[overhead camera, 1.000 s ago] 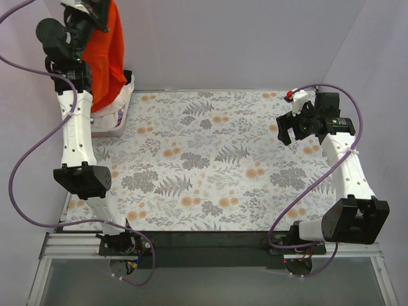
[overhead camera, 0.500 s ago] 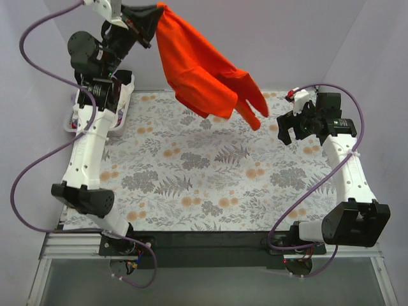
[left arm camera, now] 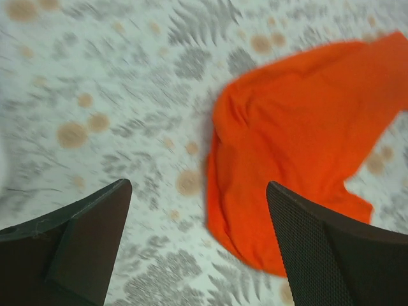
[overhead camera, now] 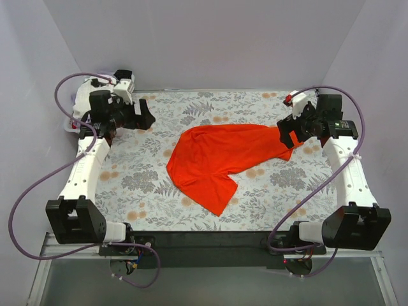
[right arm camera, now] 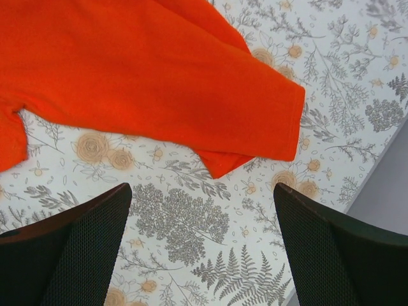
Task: Fold and stack the t-shirts
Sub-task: Move the tshirt to the center of the board, then flatten the tshirt out
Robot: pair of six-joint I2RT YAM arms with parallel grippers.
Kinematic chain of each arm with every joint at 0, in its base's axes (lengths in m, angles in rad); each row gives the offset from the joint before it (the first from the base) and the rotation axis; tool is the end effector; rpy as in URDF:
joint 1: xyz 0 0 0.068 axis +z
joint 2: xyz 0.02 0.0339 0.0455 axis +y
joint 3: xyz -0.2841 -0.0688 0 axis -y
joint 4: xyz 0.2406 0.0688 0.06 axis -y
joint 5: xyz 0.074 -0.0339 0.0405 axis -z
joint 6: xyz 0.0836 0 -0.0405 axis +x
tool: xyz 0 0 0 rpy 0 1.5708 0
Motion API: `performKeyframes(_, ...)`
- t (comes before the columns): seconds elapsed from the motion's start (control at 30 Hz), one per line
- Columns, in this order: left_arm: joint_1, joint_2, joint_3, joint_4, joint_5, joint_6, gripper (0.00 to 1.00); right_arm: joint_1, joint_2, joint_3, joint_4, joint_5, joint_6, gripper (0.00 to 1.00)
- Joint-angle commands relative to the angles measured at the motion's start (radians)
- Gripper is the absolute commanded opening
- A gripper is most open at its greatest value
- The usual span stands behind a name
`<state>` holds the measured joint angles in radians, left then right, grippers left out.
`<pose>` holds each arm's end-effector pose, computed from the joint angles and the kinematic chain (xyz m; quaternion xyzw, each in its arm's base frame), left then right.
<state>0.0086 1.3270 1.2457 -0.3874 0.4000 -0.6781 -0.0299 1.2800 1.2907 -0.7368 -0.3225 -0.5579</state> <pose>0.3311 -0.0297 0.3613 -0.1831 0.8213 -0.3285 0.4291 0.2938 0.0177 0.3465 -0.2985 0.8519 0.0230 0.4297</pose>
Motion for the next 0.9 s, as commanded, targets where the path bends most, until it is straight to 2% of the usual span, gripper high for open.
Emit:
performKeyframes(0.0,-0.024,0.040,0.051,-0.326,0.303,0.139,0.87,-0.002,0.065,-0.028,-0.059,0.022,-0.080,0.98)
performKeyframes(0.1,-0.136,0.044,0.002,-0.389,0.313,0.161,0.87,-0.002,0.099,-0.057,-0.067,0.066,-0.134,0.98)
performKeyframes(0.2,-0.298,0.040,-0.095,-0.371,0.205,0.201,0.87,-0.002,0.183,-0.062,-0.073,0.098,-0.160,0.94)
performKeyframes(0.23,-0.353,0.061,-0.129,-0.358,0.154,0.209,0.86,-0.002,0.203,-0.056,-0.075,0.103,-0.160,0.90)
performKeyframes(0.43,-0.456,0.173,-0.175,-0.344,0.080,0.255,0.74,-0.002,0.352,0.019,-0.069,0.143,-0.145,0.81)
performKeyframes(0.53,-0.487,0.244,-0.189,-0.326,0.028,0.284,0.68,-0.010,0.421,0.062,-0.070,0.171,-0.143,0.79)
performKeyframes(0.6,-0.489,0.310,-0.187,-0.315,-0.036,0.290,0.61,-0.028,0.465,0.120,-0.075,0.169,-0.126,0.79)
performKeyframes(0.73,-0.480,0.403,-0.172,-0.288,-0.116,0.290,0.53,-0.047,0.507,0.185,-0.090,0.168,-0.111,0.78)
performKeyframes(0.8,-0.449,0.455,-0.158,-0.288,-0.151,0.291,0.52,-0.050,0.518,0.199,-0.099,0.174,-0.122,0.78)
performKeyframes(0.87,-0.374,0.491,-0.118,-0.301,-0.168,0.311,0.50,-0.054,0.522,0.205,-0.104,0.178,-0.137,0.77)
